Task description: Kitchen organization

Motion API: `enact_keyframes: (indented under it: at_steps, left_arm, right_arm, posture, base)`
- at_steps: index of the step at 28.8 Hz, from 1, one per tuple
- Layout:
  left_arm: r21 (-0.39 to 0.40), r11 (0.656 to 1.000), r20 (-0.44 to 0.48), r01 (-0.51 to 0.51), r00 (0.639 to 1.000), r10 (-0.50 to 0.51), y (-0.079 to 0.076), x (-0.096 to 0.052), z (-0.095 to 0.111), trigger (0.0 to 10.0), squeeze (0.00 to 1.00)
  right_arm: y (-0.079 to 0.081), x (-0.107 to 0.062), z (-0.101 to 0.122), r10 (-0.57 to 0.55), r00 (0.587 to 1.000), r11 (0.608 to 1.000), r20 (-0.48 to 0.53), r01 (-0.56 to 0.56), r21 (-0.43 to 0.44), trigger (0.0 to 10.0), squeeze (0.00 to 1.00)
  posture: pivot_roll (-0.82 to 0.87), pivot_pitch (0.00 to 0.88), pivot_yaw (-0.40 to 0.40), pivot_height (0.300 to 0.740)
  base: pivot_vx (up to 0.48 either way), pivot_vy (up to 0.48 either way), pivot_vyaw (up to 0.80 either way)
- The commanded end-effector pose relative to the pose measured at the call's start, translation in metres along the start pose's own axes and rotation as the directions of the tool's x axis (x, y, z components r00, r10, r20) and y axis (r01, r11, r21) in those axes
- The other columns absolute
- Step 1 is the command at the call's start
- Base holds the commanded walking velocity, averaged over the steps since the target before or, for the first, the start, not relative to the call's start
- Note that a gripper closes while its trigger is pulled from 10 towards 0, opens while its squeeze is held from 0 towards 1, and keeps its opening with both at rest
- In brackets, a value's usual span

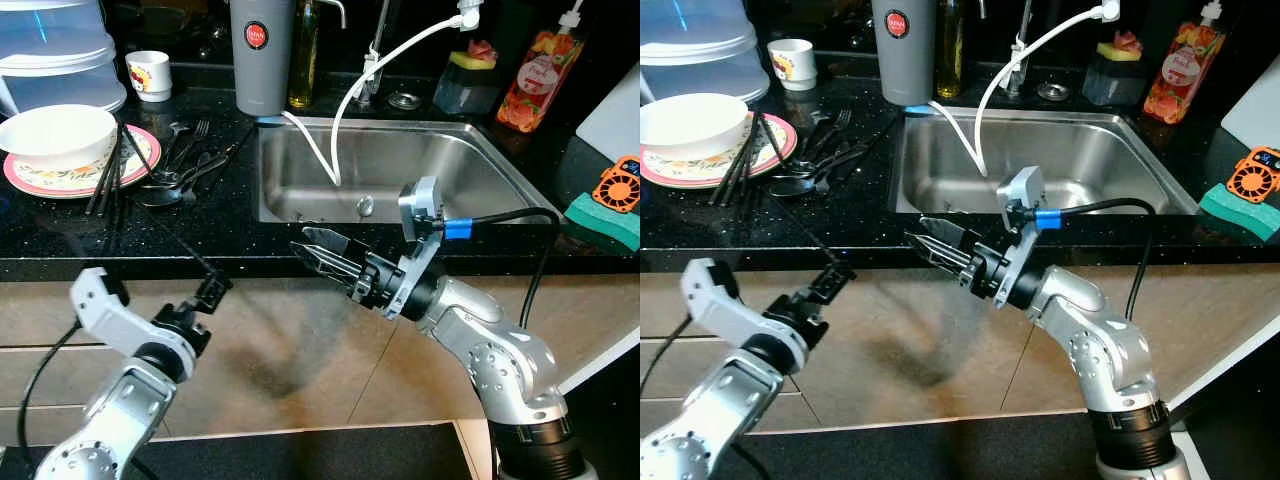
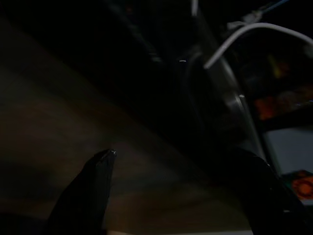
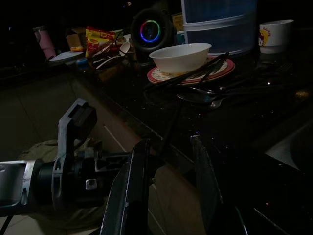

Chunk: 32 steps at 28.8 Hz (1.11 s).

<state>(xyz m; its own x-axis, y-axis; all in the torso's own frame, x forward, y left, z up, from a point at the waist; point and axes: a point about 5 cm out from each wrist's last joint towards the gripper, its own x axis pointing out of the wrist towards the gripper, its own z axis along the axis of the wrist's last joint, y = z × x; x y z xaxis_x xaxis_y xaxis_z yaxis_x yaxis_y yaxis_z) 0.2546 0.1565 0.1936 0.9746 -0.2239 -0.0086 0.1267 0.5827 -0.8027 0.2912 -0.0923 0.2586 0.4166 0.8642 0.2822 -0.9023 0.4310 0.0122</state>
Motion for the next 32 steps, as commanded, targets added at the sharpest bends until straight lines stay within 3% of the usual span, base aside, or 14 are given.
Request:
enact_keyframes:
  at_steps: [1,18,19,20,32]
  left_arm:
    - [-0.041,0.999,-0.033,0.035,0.999,-0.036,-0.005,0.004,-0.006,10.0,0.00]
    - [-0.059,0.990,-0.027,0.129,0.991,-0.131,-0.016,0.012,0.002,9.8,0.00]
    - [-0.057,0.990,-0.027,0.130,0.991,-0.132,-0.017,0.012,0.002,7.4,0.00]
    - [-0.061,0.989,-0.023,0.133,0.991,-0.135,-0.017,0.012,0.003,0.3,0.00]
    - [-0.062,0.989,-0.029,0.136,0.990,-0.138,-0.019,0.011,0.002,0.0,0.00]
  right_arm:
    - [0.001,0.000,0.004,0.012,1.000,1.000,0.003,-0.012,-0.025,10.0,0.00]
    - [0.001,0.001,0.004,0.012,1.000,1.000,0.003,-0.012,-0.025,10.0,0.00]
    - [0.001,0.001,0.004,0.012,1.000,1.000,0.004,-0.012,-0.025,10.0,0.00]
    - [0.001,0.001,0.004,0.012,1.000,1.000,0.004,-0.012,-0.025,10.0,0.00]
    - [0.001,0.001,0.004,0.010,1.000,1.000,0.005,-0.009,-0.024,10.0,0.00]
  posture:
    - [-0.04,0.130,-0.059,0.740]
    - [-0.04,0.131,-0.058,0.740]
    - [-0.04,0.131,-0.058,0.740]
    - [-0.04,0.131,-0.057,0.740]
    - [-0.04,0.131,-0.056,0.740]
  base:
    - [0.000,0.000,0.00]
    - [0.000,0.000,0.00]
    - [0.000,0.000,0.00]
    - [0.000,0.000,0.00]
    - [0.000,0.000,0.00]
